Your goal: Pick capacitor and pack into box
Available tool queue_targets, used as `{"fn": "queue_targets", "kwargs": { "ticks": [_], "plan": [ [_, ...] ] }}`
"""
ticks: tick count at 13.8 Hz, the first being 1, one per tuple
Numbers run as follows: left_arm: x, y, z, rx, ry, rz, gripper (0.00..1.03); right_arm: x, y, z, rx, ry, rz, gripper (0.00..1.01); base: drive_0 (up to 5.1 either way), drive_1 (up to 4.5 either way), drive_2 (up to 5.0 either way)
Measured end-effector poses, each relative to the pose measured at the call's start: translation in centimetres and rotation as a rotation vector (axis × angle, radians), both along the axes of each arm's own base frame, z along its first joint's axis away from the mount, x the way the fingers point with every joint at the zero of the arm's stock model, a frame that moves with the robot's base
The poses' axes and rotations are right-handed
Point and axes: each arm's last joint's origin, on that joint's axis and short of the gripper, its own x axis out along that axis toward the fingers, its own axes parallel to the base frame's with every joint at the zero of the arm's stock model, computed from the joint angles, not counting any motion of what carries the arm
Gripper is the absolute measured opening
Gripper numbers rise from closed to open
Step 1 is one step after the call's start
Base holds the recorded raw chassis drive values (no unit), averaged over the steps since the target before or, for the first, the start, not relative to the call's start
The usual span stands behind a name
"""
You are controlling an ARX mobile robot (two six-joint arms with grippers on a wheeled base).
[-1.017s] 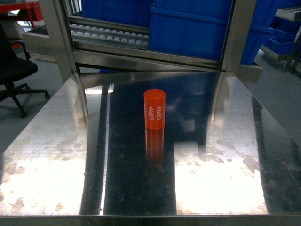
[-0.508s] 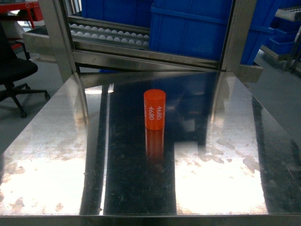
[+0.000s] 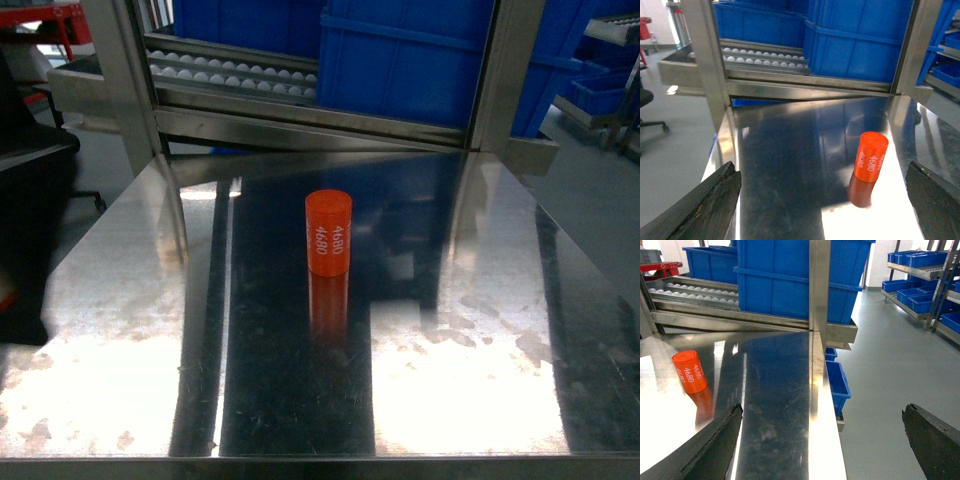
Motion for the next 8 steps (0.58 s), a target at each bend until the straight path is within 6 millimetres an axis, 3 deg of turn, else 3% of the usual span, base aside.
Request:
{"fn": "queue_targets", "kwargs": {
  "ticks": [4,5,8],
  "plan": [
    [11.3,-2.9,-3.5,0.126,0.156,-0.244,0.98,0.0,0.0,0.0,0.000,0.000,0.000,0.98,0.0,0.00,0.0],
    [13.8,-3.6,-3.7,0.145,0.160,-0.316,0.98,0.0,0.0,0.0,0.000,0.000,0.000,0.98,0.0,0.00,0.0],
    [17.9,-5.7,-4.2,0.186,0.205,-0.512,0.98,0.0,0.0,0.0,0.000,0.000,0.000,0.98,0.0,0.00,0.0]
  ]
}}
